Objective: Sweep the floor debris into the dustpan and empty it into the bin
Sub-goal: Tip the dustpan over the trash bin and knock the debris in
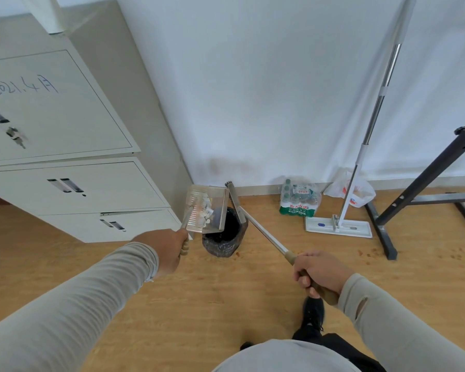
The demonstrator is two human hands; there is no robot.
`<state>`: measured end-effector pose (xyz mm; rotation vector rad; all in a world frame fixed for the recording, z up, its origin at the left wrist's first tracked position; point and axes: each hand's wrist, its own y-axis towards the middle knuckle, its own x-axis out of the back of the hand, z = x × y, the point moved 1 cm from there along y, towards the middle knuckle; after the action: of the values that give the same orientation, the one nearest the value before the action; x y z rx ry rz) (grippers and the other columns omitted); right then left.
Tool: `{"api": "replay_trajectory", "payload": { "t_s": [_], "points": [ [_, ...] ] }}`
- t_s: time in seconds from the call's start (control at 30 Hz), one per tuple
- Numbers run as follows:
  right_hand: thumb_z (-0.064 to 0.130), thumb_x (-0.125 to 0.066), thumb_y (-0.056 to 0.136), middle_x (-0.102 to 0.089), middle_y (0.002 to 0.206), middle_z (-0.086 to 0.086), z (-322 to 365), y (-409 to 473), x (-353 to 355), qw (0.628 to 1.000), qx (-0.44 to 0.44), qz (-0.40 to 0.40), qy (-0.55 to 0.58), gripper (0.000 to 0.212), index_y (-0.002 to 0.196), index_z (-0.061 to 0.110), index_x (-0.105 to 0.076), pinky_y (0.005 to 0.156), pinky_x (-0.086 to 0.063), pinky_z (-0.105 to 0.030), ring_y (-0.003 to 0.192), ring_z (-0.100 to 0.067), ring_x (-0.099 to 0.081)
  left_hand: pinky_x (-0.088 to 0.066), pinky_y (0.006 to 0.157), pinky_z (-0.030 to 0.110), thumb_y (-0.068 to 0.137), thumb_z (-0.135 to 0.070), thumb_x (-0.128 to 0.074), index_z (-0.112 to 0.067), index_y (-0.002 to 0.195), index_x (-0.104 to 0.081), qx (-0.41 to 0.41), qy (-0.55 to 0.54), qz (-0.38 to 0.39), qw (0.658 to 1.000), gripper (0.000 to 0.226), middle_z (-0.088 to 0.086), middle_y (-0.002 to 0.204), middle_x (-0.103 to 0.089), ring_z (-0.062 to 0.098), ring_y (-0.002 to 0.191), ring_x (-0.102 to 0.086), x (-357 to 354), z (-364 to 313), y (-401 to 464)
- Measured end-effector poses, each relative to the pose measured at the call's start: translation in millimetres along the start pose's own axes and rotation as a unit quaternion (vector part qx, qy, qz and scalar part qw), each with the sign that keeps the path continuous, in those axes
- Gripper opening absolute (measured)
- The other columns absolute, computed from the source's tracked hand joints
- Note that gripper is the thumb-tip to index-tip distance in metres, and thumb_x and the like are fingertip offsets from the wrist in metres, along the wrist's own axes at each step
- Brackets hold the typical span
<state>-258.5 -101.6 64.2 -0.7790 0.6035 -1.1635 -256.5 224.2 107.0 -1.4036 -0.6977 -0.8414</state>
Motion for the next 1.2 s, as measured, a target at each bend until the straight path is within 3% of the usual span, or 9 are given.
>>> {"api": "replay_trajectory", "payload": {
  "t_s": [0.13,0.23,0.57,0.93,1.2],
  "points": [
    [0.0,-0.048,0.094,-0.052,0.049,-0.005,2.3,-3.9,-3.4,1.0,-0.01,0.007,0.003,0.005,0.092,0.003,-0.052,0.034,-0.037,-0.019,0.034,-0.011,-0.043,-0.048,0.076,0.027,0.091,-0.016,-0.048,-0.028,0.104,-0.047,0.0,0.025,0.007,1.0,0.018,-0.012,0.096,-0.061,0.011,0.083,-0.061,-7.6,0.5,-2.8],
    [0.0,-0.049,0.094,-0.052,0.049,-0.005,2.6,-7.0,-6.7,1.0,-0.008,0.005,-0.002,0.005,0.091,0.002,-0.052,0.034,-0.037,-0.019,0.035,-0.011,-0.042,-0.052,0.073,0.03,0.091,-0.019,-0.05,-0.027,0.11,-0.046,0.002,0.063,0.002,0.998,0.022,-0.006,0.093,-0.06,0.015,0.081,-0.063,-13.3,2.7,-5.2],
    [0.004,-0.051,0.094,-0.052,0.05,-0.004,-0.6,-8.5,-12.2,1.0,0.003,-0.002,-0.001,0.003,0.092,0.003,-0.053,0.036,-0.038,-0.019,0.037,-0.011,-0.043,-0.044,0.068,0.028,0.093,-0.019,-0.05,-0.024,0.117,-0.048,0.003,0.073,-0.015,0.997,0.024,-0.008,0.086,-0.052,0.015,0.076,-0.057,-16.9,2.8,-7.8],
    [0.006,-0.052,0.095,-0.054,0.052,-0.004,-4.6,-9.7,-11.9,1.0,0.007,0.003,0.007,0.005,0.091,0.004,-0.054,0.035,-0.038,-0.02,0.039,-0.011,-0.044,-0.052,0.072,0.032,0.092,-0.021,-0.05,-0.024,0.115,-0.047,0.006,0.096,-0.013,0.995,0.023,-0.003,0.094,-0.06,0.018,0.079,-0.062,-16.1,2.1,-7.3],
    [0.004,-0.051,0.094,-0.052,0.049,-0.003,-6.0,-9.7,-12.4,1.0,0.014,-0.003,0.009,0.007,0.088,0.004,-0.054,0.035,-0.037,-0.019,0.037,-0.01,-0.042,-0.045,0.068,0.03,0.093,-0.02,-0.05,-0.022,0.121,-0.046,0.003,0.119,-0.019,0.993,0.028,-0.002,0.095,-0.055,0.019,0.077,-0.057,-16.8,-4.2,-9.6]
  ]
}}
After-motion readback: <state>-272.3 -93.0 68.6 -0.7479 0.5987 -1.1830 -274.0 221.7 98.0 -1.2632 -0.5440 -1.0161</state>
